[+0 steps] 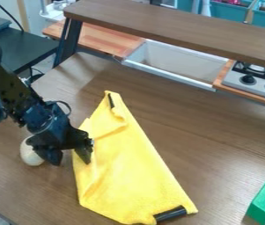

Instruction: Unfold the cloth from bottom left to top right

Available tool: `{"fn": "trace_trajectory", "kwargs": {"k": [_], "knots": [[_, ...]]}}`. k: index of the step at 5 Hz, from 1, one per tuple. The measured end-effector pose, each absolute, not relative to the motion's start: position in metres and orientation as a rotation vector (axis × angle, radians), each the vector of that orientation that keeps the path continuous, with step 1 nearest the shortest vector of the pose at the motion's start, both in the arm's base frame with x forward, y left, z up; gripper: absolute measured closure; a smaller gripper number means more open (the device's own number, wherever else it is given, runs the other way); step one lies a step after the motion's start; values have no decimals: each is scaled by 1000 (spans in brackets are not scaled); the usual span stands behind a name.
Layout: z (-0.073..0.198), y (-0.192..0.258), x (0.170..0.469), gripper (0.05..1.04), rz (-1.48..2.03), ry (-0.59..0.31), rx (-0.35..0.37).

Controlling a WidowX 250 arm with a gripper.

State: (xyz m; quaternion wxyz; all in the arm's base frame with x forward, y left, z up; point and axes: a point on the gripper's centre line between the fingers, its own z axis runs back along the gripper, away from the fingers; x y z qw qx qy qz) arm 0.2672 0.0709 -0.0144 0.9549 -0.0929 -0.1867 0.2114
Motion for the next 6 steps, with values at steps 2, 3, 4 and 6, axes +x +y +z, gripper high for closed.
{"fn": "trace_trajectory", "kwargs": {"k": [2,3,4,6], "knots": [[-14,70,269,714,406,-388,-190],[-14,67,267,931,400,-373,-205],[-5,64,269,1028,398,-378,-233],[27,47,290,1035,485,-362,-330]]}}
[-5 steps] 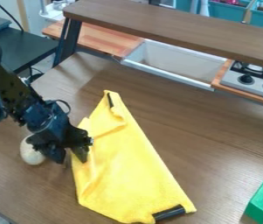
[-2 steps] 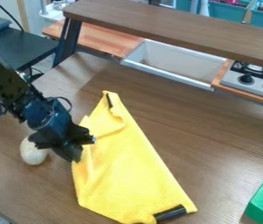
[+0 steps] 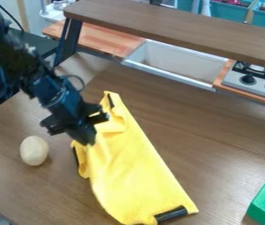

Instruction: Unfold the cloth from bottom left to top right

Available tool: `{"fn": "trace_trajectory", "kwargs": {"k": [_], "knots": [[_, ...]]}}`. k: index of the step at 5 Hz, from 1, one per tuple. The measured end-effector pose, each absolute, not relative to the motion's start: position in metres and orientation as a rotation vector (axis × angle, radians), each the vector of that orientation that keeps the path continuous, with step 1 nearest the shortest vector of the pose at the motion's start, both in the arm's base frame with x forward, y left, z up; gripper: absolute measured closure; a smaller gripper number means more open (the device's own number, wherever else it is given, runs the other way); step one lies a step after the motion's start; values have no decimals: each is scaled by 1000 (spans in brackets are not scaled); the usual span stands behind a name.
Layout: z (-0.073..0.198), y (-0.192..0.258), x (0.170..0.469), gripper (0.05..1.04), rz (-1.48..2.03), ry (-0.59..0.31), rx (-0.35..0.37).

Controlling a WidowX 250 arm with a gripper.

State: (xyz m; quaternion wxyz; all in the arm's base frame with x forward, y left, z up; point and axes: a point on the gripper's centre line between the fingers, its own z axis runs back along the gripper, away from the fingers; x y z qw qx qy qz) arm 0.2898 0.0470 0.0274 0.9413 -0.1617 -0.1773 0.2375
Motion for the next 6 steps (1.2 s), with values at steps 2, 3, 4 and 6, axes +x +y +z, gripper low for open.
{"fn": "trace_trajectory", "kwargs": {"k": [2,3,4,6], "knots": [[39,25,318,1035,535,-314,-371],[48,8,335,1035,526,-319,-390],[51,-10,353,1035,497,-325,-396],[55,-34,379,1035,466,-346,-409]]}}
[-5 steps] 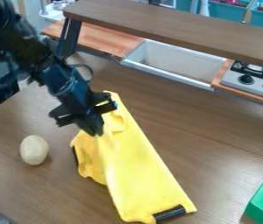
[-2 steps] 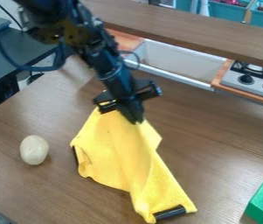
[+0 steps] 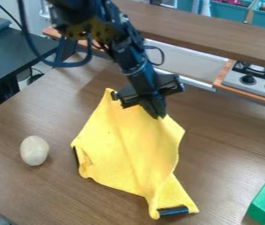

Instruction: Unfold the cloth from bottom left to top right

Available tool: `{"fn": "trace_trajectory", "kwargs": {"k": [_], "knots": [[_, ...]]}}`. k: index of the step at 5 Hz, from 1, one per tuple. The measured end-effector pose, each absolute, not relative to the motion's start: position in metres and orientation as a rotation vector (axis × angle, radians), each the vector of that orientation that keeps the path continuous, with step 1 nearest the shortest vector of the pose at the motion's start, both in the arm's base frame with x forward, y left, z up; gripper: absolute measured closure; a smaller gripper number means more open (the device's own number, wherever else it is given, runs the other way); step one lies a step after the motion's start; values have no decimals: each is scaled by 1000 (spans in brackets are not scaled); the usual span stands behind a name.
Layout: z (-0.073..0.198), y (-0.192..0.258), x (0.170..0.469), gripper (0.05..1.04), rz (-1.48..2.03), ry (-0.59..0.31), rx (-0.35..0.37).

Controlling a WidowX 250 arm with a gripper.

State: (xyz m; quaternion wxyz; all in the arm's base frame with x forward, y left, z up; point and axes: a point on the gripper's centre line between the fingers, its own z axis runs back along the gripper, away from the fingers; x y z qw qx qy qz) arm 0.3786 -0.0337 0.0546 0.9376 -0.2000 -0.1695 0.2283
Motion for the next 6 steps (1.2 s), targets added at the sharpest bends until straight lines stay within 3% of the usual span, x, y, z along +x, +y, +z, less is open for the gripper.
{"fn": "trace_trajectory", "kwargs": {"k": [6], "knots": [[84,-82,431,1035,364,-440,-462]]}}
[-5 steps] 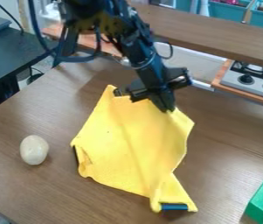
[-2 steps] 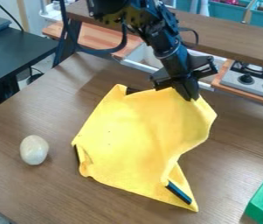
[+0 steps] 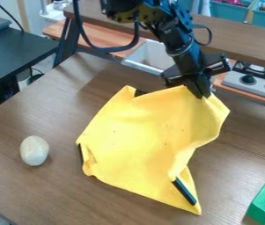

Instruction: Unfold the cloth from bottom left to top right

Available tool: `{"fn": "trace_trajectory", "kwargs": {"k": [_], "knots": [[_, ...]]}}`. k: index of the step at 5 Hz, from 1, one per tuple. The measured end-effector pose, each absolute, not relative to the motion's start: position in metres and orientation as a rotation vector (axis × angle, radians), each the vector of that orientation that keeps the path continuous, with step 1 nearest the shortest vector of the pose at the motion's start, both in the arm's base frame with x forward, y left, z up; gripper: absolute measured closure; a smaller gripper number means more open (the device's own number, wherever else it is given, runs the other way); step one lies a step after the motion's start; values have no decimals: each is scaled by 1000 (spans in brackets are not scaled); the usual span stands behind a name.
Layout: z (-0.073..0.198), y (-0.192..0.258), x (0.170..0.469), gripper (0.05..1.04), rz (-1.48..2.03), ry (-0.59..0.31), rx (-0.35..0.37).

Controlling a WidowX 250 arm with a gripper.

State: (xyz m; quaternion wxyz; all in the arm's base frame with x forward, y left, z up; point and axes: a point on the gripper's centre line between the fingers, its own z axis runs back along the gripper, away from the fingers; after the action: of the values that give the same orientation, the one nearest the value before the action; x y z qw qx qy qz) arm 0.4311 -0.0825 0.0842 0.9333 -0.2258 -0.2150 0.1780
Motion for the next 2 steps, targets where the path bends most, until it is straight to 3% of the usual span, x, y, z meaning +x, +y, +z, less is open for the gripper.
{"fn": "trace_trajectory", "kwargs": {"k": [2], "knots": [[72,-97,444,1035,356,-431,-441]]}}
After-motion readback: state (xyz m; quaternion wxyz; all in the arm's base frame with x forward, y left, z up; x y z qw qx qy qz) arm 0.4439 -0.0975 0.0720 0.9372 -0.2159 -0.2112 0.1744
